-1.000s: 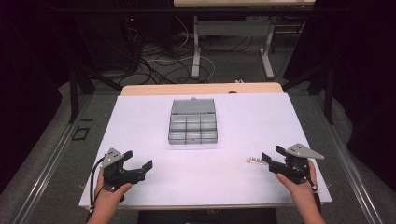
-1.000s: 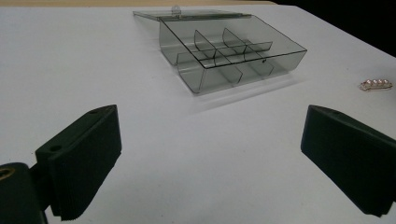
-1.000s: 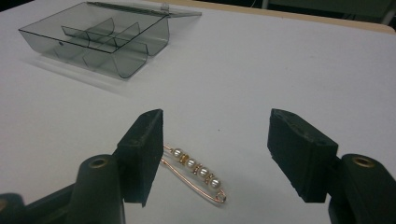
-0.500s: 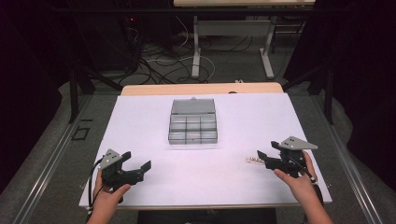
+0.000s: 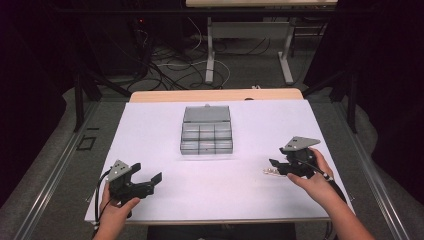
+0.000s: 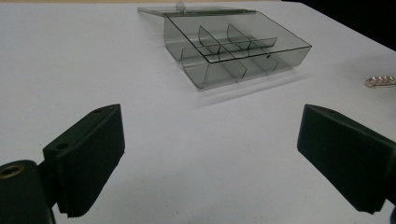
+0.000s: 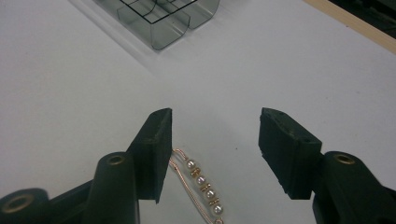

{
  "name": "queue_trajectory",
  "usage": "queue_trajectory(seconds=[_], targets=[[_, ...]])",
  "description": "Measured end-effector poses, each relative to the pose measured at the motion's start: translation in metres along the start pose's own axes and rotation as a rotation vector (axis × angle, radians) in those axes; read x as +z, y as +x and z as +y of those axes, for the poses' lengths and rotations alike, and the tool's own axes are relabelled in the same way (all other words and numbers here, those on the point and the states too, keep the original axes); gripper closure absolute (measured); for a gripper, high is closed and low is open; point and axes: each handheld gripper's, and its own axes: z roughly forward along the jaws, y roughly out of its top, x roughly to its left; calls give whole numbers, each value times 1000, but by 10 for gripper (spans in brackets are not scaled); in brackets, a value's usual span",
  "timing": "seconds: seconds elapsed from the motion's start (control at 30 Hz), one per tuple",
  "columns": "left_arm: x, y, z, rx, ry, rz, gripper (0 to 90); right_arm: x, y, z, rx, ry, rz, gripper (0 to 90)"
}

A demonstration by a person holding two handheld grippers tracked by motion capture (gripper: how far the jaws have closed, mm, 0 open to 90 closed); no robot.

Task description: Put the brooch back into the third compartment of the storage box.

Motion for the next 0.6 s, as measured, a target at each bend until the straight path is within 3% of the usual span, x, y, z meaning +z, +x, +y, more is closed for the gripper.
queue_trajectory(seconds=[0.27, 0.3, 0.37, 0.4, 0.47, 0.5, 0.6], targets=[[1, 0, 0, 0, 2, 0, 84, 15, 1, 8, -102, 56, 26, 444], [1, 0, 0, 0, 2, 0, 84, 15, 1, 9, -103, 82, 28, 443], [1, 0, 0, -2, 5, 2, 85, 18, 0, 9, -122, 69, 34, 442], [1, 0, 0, -2, 5, 2, 86, 18, 0, 11, -126, 95, 39, 442], [1, 1, 0, -2, 6, 3, 87, 19, 0, 11, -121, 89, 41, 441], [1, 1, 0, -2, 5, 3, 88, 19, 0, 12, -105, 120, 58, 435], [1, 0, 0, -2, 2, 3, 88, 22, -2, 14, -112, 113, 77, 424]])
